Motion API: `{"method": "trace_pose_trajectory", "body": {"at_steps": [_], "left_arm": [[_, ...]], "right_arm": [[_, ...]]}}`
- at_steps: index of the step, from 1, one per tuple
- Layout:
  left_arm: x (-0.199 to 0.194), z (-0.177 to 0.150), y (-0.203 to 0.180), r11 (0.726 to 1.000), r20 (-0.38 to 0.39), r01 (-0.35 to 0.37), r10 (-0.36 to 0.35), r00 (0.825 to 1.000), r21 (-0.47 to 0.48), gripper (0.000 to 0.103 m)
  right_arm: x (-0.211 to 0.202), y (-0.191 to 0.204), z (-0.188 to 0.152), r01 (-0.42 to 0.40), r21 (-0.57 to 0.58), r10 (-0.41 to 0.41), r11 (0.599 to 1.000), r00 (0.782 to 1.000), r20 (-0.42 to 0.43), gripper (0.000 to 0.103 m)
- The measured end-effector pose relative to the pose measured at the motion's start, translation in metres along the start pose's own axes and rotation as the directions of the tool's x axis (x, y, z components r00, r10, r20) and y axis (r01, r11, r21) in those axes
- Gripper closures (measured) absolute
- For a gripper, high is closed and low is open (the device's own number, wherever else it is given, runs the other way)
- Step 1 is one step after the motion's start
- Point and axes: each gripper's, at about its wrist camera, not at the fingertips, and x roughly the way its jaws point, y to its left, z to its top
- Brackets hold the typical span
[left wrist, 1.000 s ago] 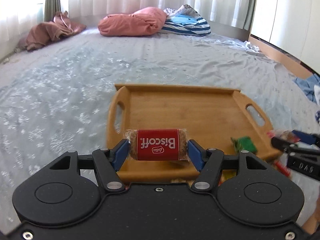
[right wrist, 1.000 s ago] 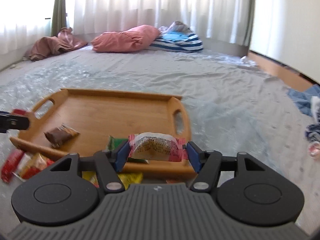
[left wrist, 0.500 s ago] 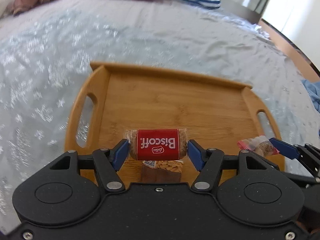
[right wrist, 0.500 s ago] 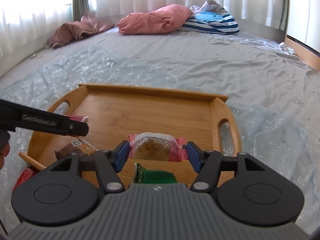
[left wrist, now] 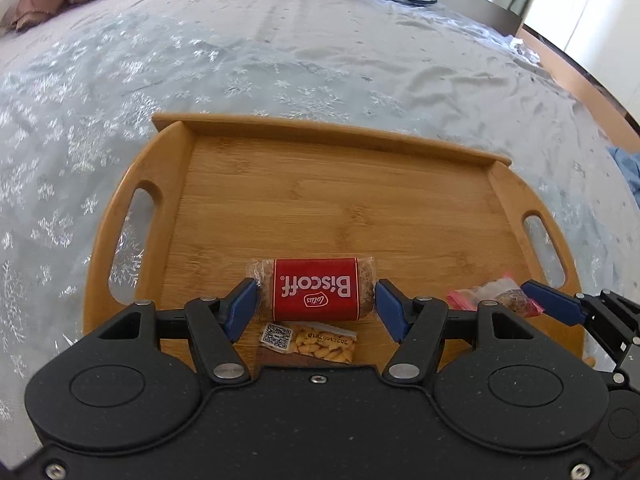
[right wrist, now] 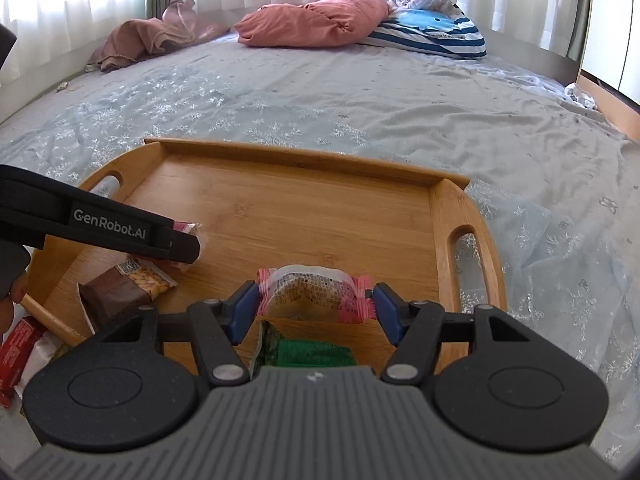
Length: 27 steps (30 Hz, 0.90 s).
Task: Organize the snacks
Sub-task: 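Carry the Biscoff packet with the left tool while the right tool carries the pink snack over the tray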
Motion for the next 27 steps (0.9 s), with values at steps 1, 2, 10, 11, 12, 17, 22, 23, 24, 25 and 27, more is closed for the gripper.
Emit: {"method": "trace_pose_trajectory", "body": {"at_steps": [1, 2, 10, 11, 12, 17, 22, 23, 24, 25, 27], "left_arm": [[0.0, -0.001, -0.002, 1.0, 0.002, -0.005, 0.005, 1.0, 0.009, 0.041], [0.0, -0.002, -0.003, 1.0, 0.002, -0.007, 0.007, 1.0, 0.015, 0.041], [-0.001, -0.009, -0.013, 0.995, 0.011, -0.053, 0.052, 0.999, 0.085, 0.04], [-0.002, -0.011, -0.013, 0.994, 0.013, -0.06, 0.059, 0.998, 0.093, 0.04], [-0.003, -0.013, -0.013, 0.993, 0.015, -0.062, 0.061, 0.998, 0.098, 0.04], [-0.007, -0.019, -0.01, 0.994, 0.022, -0.054, 0.052, 0.998, 0.097, 0.04], [-0.008, -0.019, -0.008, 0.995, 0.021, -0.051, 0.049, 0.999, 0.083, 0.04], [-0.008, -0.019, -0.008, 0.995, 0.02, -0.05, 0.049, 0.999, 0.084, 0.039], [-0.008, -0.019, -0.008, 0.995, 0.021, -0.05, 0.049, 0.999, 0.085, 0.039], [-0.008, -0.019, -0.008, 0.995, 0.02, -0.049, 0.047, 0.999, 0.086, 0.039], [-0.008, -0.019, -0.008, 0.995, 0.02, -0.048, 0.046, 0.999, 0.089, 0.039]], "right_arm": [[0.001, 0.0, -0.001, -0.001, 0.001, 0.001, 1.0, 1.0, -0.002, 0.037], [0.001, 0.0, -0.001, -0.001, 0.002, 0.001, 1.0, 1.0, -0.003, 0.037], [0.003, -0.002, -0.003, 0.021, 0.027, -0.021, 0.999, 1.0, 0.0, 0.037], [0.003, -0.002, -0.004, 0.025, 0.032, -0.025, 0.999, 1.0, 0.001, 0.037], [0.003, -0.003, -0.005, 0.027, 0.037, -0.027, 0.999, 1.0, 0.001, 0.037], [0.001, -0.006, -0.009, 0.03, 0.05, -0.03, 0.998, 1.0, -0.001, 0.037], [0.0, -0.009, -0.013, 0.036, 0.064, -0.036, 0.997, 0.999, -0.004, 0.036], [0.0, -0.01, -0.013, 0.036, 0.069, -0.036, 0.997, 0.999, -0.003, 0.036], [0.0, -0.01, -0.013, 0.035, 0.071, -0.035, 0.997, 0.999, -0.003, 0.036], [0.0, -0.01, -0.013, 0.035, 0.072, -0.035, 0.997, 0.999, -0.003, 0.035], [0.0, -0.01, -0.013, 0.037, 0.071, -0.037, 0.997, 0.999, -0.002, 0.033]]}}
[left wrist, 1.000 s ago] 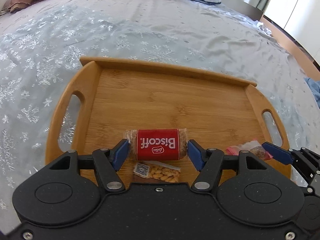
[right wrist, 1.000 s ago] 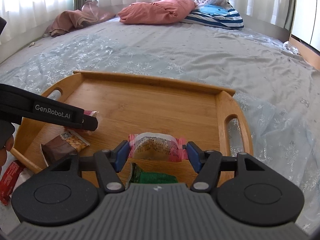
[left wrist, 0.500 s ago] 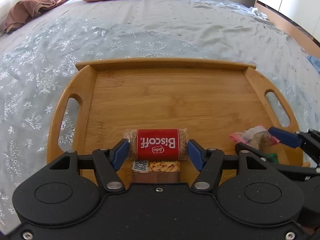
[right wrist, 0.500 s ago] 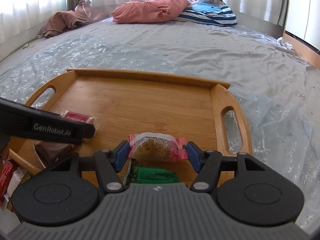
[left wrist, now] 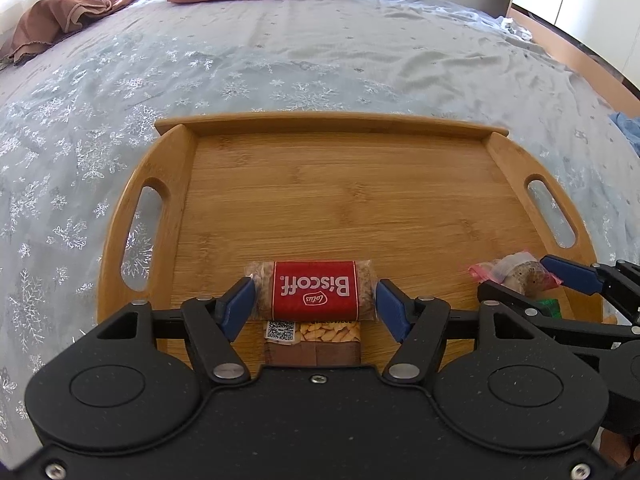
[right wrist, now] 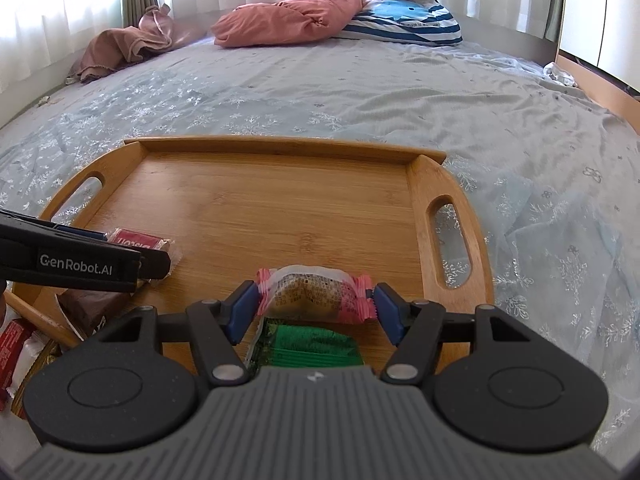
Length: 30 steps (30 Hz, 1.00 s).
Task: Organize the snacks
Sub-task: 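Carry the Biscoff packet with the left tool while the right tool carries the pink snack over the tray, then open the left tool on the tray while the right tool releases the pink snack there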
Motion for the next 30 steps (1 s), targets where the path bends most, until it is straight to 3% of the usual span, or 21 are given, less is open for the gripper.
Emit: {"method": "trace_pose_trajectory", "body": {"at_steps": [15, 22, 30], "left_arm": [[-0.013, -0.005, 0.011, 0.999, -0.001, 0.012, -0.012, 1.0, -0.042, 0.017], [-0.055, -0.017, 0.016, 1.0, 0.09, 0.021, -0.021, 0.996, 0.008, 0.006], [-0.101, -0.043, 0.038, 0.998, 0.177, 0.069, -0.067, 0.982, -0.007, 0.004]], "right_arm": [[-0.011, -0.002, 0.002, 0.0, 0.01, 0.0, 1.0, 1.0, 0.031, 0.018], [-0.035, -0.006, 0.001, 0.004, -0.003, -0.004, 1.0, 0.997, 0.081, 0.013], [-0.066, -0.013, -0.014, 0.019, -0.03, -0.015, 0.999, 0.991, 0.13, 0.006]]}}
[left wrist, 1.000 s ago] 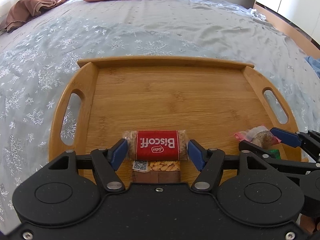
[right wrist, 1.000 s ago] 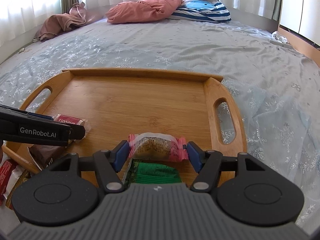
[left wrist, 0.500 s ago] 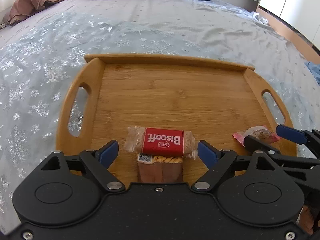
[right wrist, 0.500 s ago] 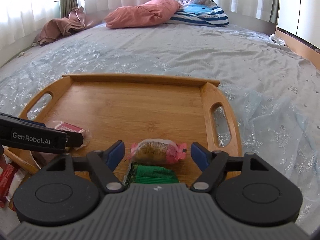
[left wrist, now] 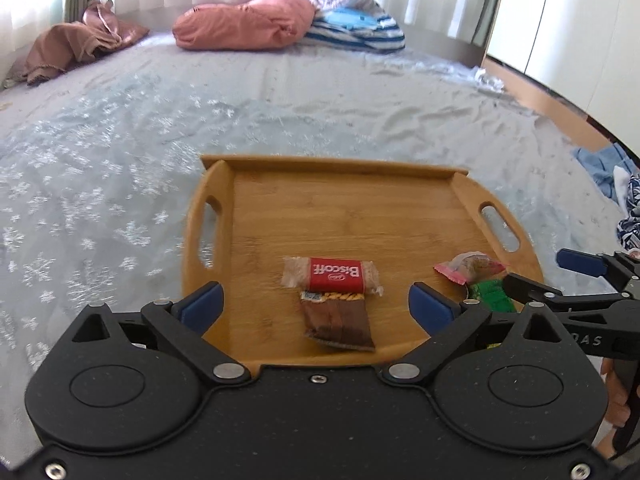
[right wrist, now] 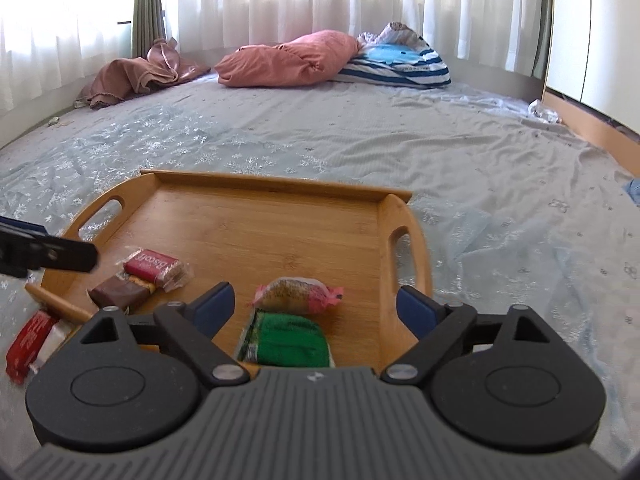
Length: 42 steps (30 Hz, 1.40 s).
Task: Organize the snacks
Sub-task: 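Open the left tool on the tray while the right tool releases the pink snack there, then move both open tools back toward the snack pile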
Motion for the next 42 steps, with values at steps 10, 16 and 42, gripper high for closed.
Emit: {"method": "trace_pose_trajectory", "body": {"at_steps": [10, 16, 42], "left_arm": [[-0.036, -0.037, 0.022, 1.0, 0.041, -0.003, 0.003, 0.999, -0.02, 0.003], [-0.045, -0.062, 0.031, 0.999, 0.039, -0.01, 0.011, 0.999, -0.031, 0.003], [-0.046, -0.111, 0.04, 0.995, 0.055, -0.095, 0.095, 0.994, -0.01, 0.039]], "right_arm": [[-0.03, 0.003, -0.027, 0.039, -0.1, -0.034, 0.994, 0.998, 0.057, 0.0], [-0.044, -0.001, -0.046, 0.04, -0.087, -0.034, 0.995, 0.997, 0.063, 0.0], [-0.054, -0.042, -0.09, 0.085, 0.158, -0.097, 0.984, 0.993, 0.068, 0.007]]}}
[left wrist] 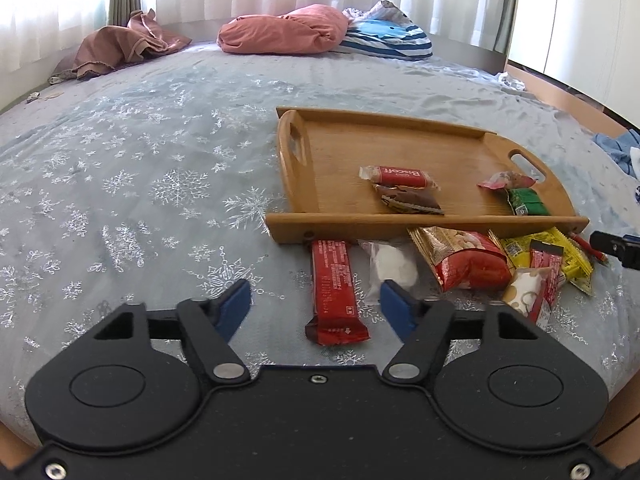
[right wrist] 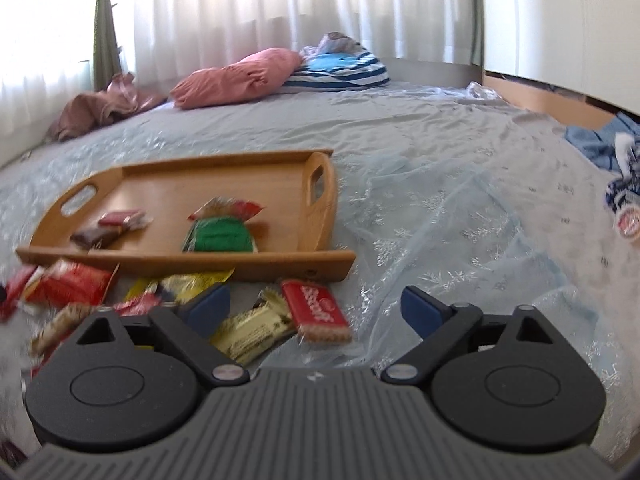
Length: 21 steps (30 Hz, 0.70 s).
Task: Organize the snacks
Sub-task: 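Move both open tools back toward the snack pile, then grasp the red bar with the left tool while the right tool grasps a small Biscoff packet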
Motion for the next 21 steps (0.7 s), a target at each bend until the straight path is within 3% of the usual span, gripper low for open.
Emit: {"method": "trace_pose_trajectory", "body": {"at_steps": [8, 13, 21], "left_arm": [[0.013, 0.004, -0.002, 0.998, -0.035, 0.023, -0.025, 0.999, -0.057, 0.061], [0.019, 0.001, -0.002, 0.997, -0.055, 0.024, -0.028, 0.998, -0.074, 0.064], [0.021, 0.001, -0.001, 0.997, -0.06, 0.013, -0.018, 0.998, -0.078, 0.065]], "right_arm": [[0.019, -0.006, 0.002, 0.039, 0.032, -0.037, 0.999, 0.998, -0.047, 0.026], [0.023, -0.002, -0.001, 0.046, 0.006, -0.045, 0.999, 0.997, -0.058, 0.037], [0.011, 0.019, -0.002, 0.119, -0.122, -0.115, 0.985, 0.993, 0.034, 0.041]]}}
